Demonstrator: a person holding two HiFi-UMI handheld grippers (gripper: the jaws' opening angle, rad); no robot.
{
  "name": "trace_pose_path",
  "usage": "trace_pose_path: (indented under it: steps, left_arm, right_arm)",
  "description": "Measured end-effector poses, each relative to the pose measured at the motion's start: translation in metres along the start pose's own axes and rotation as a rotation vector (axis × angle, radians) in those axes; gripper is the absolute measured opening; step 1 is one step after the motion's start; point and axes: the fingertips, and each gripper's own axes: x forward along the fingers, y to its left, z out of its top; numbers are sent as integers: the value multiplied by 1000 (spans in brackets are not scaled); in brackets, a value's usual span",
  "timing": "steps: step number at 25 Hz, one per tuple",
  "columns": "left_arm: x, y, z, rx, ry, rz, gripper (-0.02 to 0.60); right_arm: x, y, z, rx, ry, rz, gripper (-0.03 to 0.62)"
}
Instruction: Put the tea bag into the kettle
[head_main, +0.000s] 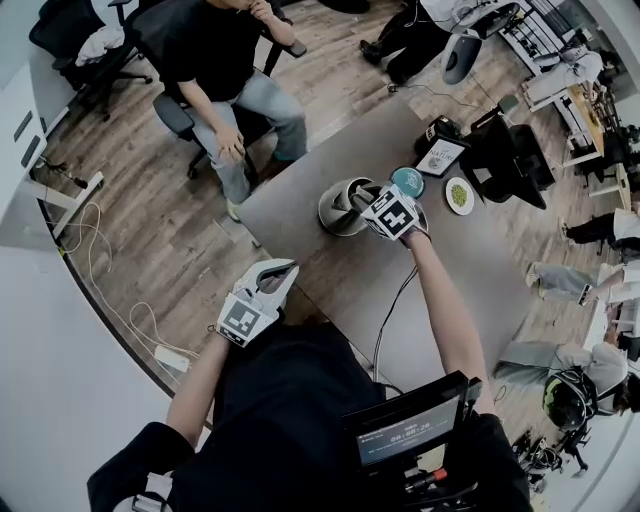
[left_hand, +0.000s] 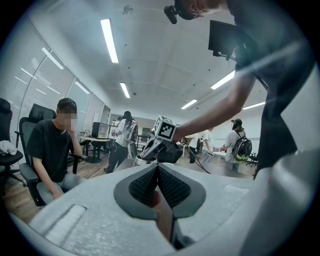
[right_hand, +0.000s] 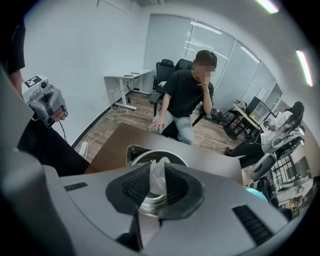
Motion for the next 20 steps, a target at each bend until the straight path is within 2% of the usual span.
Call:
trace_pose_path:
  steps: [4, 9, 11, 16, 20]
  left_arm:
    - [2, 0, 0, 2, -6, 2, 3]
    - [0, 3, 1, 7, -3, 12, 3]
    - [0, 4, 0, 8, -3, 14, 3]
    - [-2, 4, -1, 1, -13, 15, 3]
    - [-1, 0, -1, 12, -8, 3, 3]
  right_arm:
    - [14, 3, -6, -40, 112, 16, 52]
    - [23, -1, -9, -124, 231, -29, 52]
    - [24, -1, -14, -143, 270, -22, 52]
    - [23, 0, -17, -196, 231, -46, 54]
    - [18, 4, -17, -199, 205, -20, 54]
